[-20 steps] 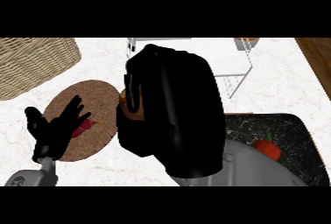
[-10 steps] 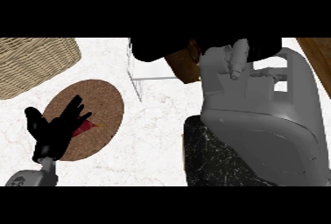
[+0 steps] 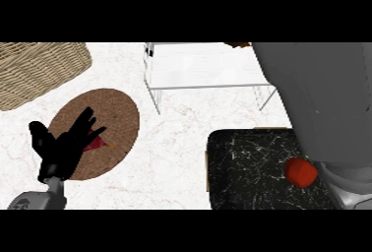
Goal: Pick the sweet potato from the tray and place it in the tiered shelf
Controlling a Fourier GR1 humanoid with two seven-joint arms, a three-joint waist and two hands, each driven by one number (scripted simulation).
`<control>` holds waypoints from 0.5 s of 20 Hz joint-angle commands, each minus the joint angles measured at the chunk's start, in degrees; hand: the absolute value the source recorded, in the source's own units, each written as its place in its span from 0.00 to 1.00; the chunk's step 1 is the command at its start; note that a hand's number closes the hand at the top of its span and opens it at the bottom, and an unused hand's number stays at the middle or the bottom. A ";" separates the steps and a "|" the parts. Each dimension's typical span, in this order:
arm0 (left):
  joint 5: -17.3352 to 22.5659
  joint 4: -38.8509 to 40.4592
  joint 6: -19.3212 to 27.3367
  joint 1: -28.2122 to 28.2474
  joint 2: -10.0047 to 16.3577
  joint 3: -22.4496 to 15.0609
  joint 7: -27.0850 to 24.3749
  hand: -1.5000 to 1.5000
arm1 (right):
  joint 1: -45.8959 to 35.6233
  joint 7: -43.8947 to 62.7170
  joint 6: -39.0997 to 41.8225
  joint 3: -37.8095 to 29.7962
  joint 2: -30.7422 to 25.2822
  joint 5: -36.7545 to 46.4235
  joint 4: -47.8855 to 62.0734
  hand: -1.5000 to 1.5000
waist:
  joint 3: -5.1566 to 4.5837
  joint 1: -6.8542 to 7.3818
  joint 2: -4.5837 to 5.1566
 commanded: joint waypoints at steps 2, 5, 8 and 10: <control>-1.26 2.39 0.59 2.81 -0.08 -0.13 1.34 0.50 | 0.99 -7.58 1.26 -1.14 -2.92 -0.66 6.69 1.00 | -0.44 0.15 0.37; -1.43 3.61 -0.01 1.04 -0.33 -0.46 2.34 0.50 | -1.07 -9.34 0.23 -0.72 -2.44 0.86 11.87 1.00 | -0.46 0.18 0.42; -3.01 6.42 1.96 -0.51 -2.71 -0.77 -0.12 0.50 | -0.69 -15.61 -3.03 -1.19 -3.91 2.36 17.43 1.00 | -0.48 0.35 0.83; -3.64 6.65 2.37 -2.55 -2.43 -0.62 1.15 0.50 | -0.90 -16.37 -5.83 -1.31 -1.86 2.98 19.92 1.00 | -0.46 0.20 0.68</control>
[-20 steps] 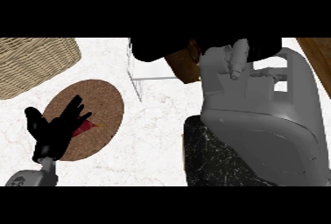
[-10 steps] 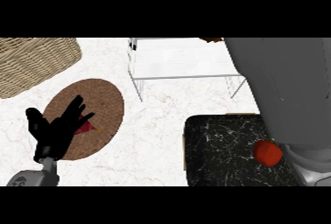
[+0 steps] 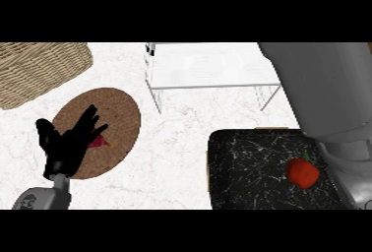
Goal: Pick the sweet potato from the tray and place it in the tiered shelf
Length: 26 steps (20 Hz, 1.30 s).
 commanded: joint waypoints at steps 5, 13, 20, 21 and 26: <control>-0.07 4.75 -1.10 1.71 0.43 1.26 1.00 0.50 | -1.29 -7.65 -6.59 -1.14 0.24 2.65 10.87 1.00 | -0.58 0.24 0.43; 0.36 3.29 -1.77 0.40 0.38 1.86 3.00 0.50 | -3.76 -18.13 -9.78 -4.13 -1.08 1.72 19.88 1.00 | -0.57 0.47 0.48; -2.06 1.30 0.49 2.34 -1.35 0.37 3.44 0.50 | -8.05 -14.24 -9.10 -1.98 1.13 5.06 23.69 1.00 | -0.58 0.15 0.13; -1.12 1.88 -1.01 2.51 -0.04 1.63 2.77 0.50 | -5.85 -20.03 -5.71 -1.79 -3.90 5.00 24.11 1.00 | -0.57 -0.08 0.22; -0.67 1.84 -0.35 1.28 -1.01 1.74 4.35 0.50 | -7.29 -14.30 -15.67 -11.19 -1.79 -1.27 22.20 0.00 | -0.53 -0.24 0.19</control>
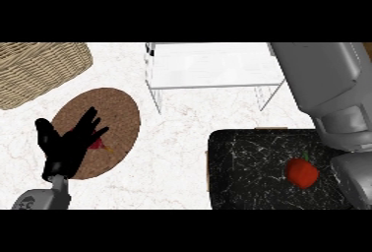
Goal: Pick the sweet potato from the tray and place it in the tiered shelf
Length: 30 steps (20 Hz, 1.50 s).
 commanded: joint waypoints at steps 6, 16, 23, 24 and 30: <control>-1.10 1.68 0.76 1.76 0.20 0.40 1.94 0.50 | -1.48 -0.68 -7.52 -9.79 1.03 -8.43 -1.39 0.00 | -0.39 -0.05 0.22; -1.14 0.70 0.25 4.23 -0.36 0.87 0.66 0.50 | 0.15 -2.22 -18.44 -16.35 0.19 -13.35 -4.72 0.00 | -0.41 -0.39 0.11; -2.61 3.07 1.00 0.81 -0.58 1.18 0.30 0.50 | 2.12 0.56 -22.61 -19.02 -9.17 -11.64 -5.37 0.00 | -0.40 -1.02 0.22; -0.86 2.12 0.71 2.22 0.50 2.74 2.33 0.50 | 2.14 3.02 -20.75 -19.95 -12.21 -12.25 -7.78 0.00 | -0.37 -1.73 -0.21; -0.84 0.48 0.11 3.38 -0.30 2.26 1.78 0.50 | 9.56 3.67 -14.00 -24.32 -17.46 -19.44 -14.78 0.00 | -0.35 -1.69 -0.22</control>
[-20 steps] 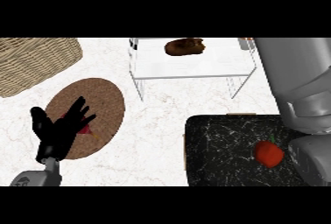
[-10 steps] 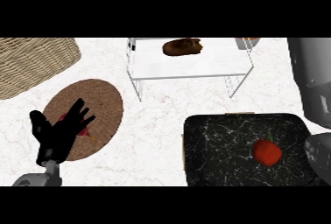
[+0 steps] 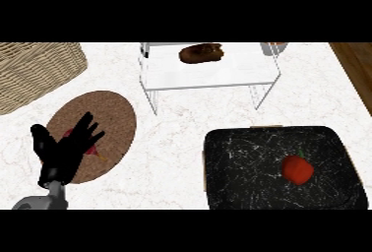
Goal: Pick the sweet potato from the tray and place it in the tiered shelf
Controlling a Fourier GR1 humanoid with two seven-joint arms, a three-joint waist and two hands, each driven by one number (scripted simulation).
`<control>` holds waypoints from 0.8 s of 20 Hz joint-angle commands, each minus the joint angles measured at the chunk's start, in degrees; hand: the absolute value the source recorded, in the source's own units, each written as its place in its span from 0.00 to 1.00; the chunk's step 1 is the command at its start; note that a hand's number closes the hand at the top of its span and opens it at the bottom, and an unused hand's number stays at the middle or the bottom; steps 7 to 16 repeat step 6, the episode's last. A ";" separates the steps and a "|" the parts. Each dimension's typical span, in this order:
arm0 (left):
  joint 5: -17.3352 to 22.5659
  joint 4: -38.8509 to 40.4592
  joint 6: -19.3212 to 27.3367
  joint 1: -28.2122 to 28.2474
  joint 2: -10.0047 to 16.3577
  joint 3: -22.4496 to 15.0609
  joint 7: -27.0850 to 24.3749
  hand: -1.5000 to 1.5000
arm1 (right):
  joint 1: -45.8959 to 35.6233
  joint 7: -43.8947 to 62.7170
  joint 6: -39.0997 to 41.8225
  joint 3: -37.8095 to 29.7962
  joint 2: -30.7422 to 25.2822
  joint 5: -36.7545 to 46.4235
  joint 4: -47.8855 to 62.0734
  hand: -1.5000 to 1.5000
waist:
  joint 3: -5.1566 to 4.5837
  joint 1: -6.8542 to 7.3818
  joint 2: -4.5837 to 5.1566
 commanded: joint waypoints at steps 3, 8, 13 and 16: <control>0.65 3.19 -1.04 1.90 1.47 2.42 0.23 0.50 | 8.06 -0.88 9.36 -3.86 -5.88 -7.47 -5.95 0.00 | -0.31 -0.10 0.32; -0.22 4.85 -0.07 -0.22 0.80 2.41 0.45 0.50 | 11.73 0.00 13.82 -5.00 -8.30 -10.70 -10.90 0.00 | -0.33 -0.57 0.27; -0.22 4.85 -0.07 -0.22 0.80 2.41 0.45 0.50 | 11.73 0.00 13.82 -5.00 -8.30 -10.70 -10.90 0.00 | -0.33 -0.57 0.27; -0.22 4.85 -0.07 -0.22 0.80 2.41 0.45 0.50 | 11.73 0.00 13.82 -5.00 -8.30 -10.70 -10.90 0.00 | -0.33 -0.57 0.27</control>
